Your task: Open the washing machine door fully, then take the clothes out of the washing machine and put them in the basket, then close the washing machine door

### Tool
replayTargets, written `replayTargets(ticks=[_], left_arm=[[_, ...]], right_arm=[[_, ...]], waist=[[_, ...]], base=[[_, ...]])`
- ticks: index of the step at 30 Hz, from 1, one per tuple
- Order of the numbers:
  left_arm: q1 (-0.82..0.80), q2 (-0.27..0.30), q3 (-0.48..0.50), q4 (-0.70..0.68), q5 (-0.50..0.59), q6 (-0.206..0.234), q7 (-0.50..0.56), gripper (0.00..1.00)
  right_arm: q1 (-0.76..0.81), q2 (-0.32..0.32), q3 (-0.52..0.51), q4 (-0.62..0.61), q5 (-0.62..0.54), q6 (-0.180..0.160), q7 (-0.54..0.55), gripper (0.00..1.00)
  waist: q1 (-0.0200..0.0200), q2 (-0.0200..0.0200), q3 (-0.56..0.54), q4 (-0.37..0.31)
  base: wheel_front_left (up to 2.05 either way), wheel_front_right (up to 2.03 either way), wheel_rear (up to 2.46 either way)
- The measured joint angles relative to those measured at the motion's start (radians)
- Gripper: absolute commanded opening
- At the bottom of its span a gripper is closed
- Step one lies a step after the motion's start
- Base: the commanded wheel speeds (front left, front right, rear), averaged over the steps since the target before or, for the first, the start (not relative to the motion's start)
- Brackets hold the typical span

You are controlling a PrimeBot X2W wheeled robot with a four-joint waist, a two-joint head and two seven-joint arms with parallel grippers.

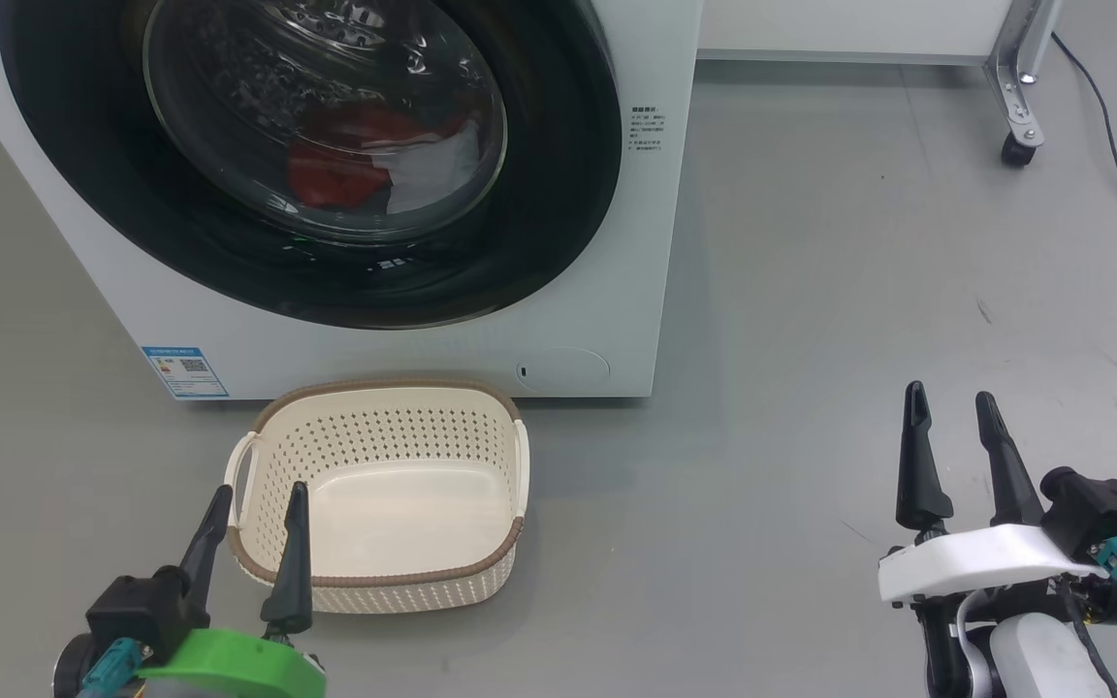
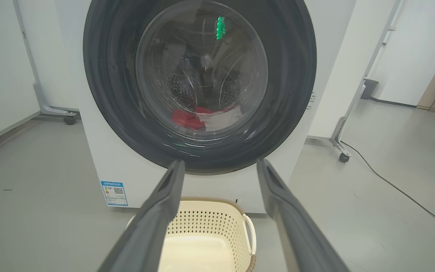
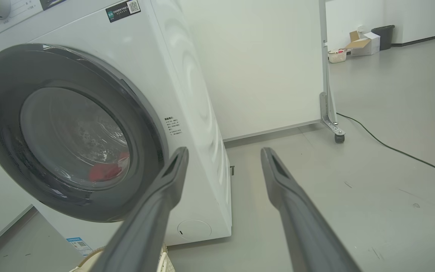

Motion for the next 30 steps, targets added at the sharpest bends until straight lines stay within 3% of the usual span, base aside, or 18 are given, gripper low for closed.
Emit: replayTargets(ticks=[17,30], left_arm=[[0.0,-0.004,-0.015,0.121,0.016,0.027,-0.001,1.0],[-0.001,-0.017,-0.012,0.153,0.021,0.027,-0.001,1.0]], right_arm=[[-0.002,-0.016,0.032,0.086,-0.072,-0.047,0.019,1.0],[-0.007,-0.013,0.04,0.117,-0.079,-0.047,0.019,1.0]], waist=[[0.0,0.0,-0.002,-0.001],[0.0,0.0,-0.018,-0.002]], base=[[0.0,0.0,0.0],[0.0,0.0,0.0]])
